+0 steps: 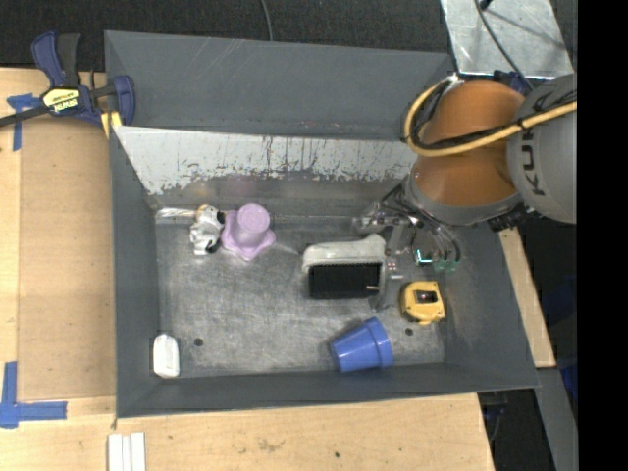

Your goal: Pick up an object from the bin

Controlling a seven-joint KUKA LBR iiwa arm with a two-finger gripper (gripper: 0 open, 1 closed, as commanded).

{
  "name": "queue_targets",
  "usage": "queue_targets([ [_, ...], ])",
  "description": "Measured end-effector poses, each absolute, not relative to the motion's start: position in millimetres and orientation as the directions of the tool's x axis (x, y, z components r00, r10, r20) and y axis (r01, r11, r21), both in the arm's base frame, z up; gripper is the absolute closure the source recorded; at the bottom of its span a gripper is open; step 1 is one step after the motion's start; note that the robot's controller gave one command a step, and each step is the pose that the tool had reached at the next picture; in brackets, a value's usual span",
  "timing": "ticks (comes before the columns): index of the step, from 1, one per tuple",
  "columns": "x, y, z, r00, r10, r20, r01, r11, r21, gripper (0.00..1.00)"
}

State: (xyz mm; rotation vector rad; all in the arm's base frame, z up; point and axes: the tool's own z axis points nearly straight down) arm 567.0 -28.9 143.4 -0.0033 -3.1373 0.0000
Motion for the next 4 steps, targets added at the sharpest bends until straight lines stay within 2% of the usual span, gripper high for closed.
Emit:
queue_targets([
  [1,568.9,-28.9,147.4,-1.0,0.002,-0.003,0.002,1.0,0.0,0.0],
  [2,594.7,-20.9,78.9,-0.988,0.156,-0.014,0.156,0.988,0.001,1.0],
  [3,594.7,-20.9,78.9,-0.988,0.156,-0.014,0.156,0.988,0.001,1.0],
  [4,594.0,-21.6,216.9,-0.979,0.202,-0.002,0.202,0.979,0.0,1.0],
])
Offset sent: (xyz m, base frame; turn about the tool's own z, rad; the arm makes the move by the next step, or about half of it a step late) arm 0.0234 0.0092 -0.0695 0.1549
